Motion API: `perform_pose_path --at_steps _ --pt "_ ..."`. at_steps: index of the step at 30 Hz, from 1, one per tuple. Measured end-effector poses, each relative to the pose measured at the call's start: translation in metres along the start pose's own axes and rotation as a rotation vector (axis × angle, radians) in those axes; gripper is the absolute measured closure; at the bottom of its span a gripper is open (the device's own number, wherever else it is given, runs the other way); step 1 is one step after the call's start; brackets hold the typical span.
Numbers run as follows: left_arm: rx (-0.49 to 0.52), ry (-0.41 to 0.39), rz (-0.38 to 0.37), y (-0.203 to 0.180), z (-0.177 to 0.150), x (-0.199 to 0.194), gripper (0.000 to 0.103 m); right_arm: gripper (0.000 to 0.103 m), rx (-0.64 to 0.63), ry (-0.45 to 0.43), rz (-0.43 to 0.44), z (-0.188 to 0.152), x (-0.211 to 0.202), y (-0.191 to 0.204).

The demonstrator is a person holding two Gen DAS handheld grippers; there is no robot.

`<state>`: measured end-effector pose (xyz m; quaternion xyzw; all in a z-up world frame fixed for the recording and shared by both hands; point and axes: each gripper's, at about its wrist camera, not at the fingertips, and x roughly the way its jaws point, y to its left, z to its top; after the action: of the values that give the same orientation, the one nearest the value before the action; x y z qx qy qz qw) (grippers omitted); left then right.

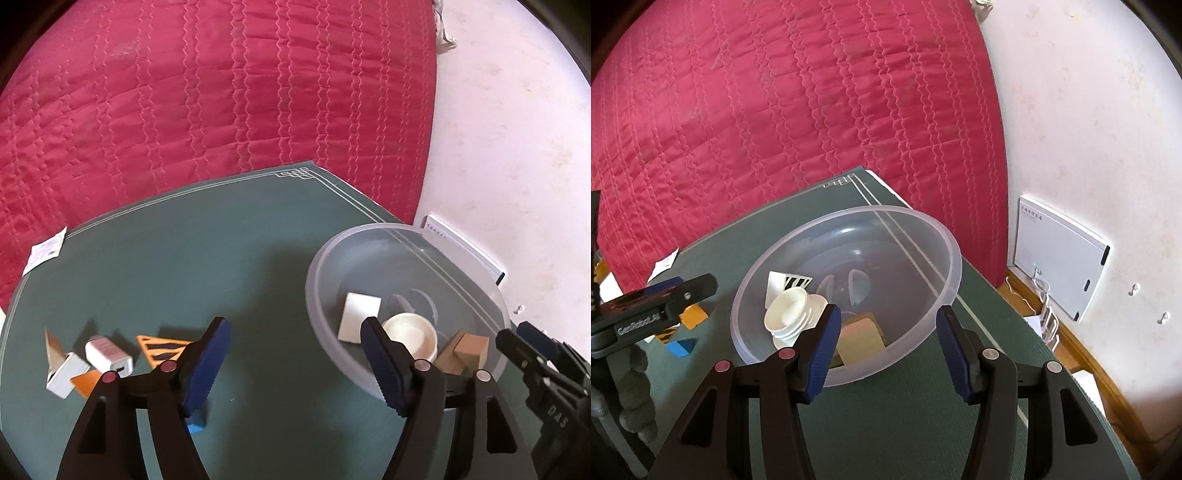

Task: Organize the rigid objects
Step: 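Move the open left gripper back toward the orange cube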

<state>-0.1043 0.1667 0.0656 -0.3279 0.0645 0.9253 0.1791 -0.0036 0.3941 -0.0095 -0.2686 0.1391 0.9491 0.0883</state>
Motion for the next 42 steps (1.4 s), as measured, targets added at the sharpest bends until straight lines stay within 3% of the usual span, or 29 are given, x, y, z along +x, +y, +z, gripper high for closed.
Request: perform_pose_path --at_steps 21,30,42 --pt "-0.078 0.0 0.108 0.063 -0.037 -0.044 0.017 0.048 -0.04 0.006 0.002 -0.006 -0.006 0.01" --pt "-0.144 0.042 0.171 0.104 -0.065 -0.052 0.017 0.048 -0.111 0.029 0.072 -0.015 -0.01 0.041" --pt "-0.197 0.065 0.178 0.131 -0.086 -0.057 0.017 0.048 -0.189 0.082 0.169 -0.033 -0.015 0.085"
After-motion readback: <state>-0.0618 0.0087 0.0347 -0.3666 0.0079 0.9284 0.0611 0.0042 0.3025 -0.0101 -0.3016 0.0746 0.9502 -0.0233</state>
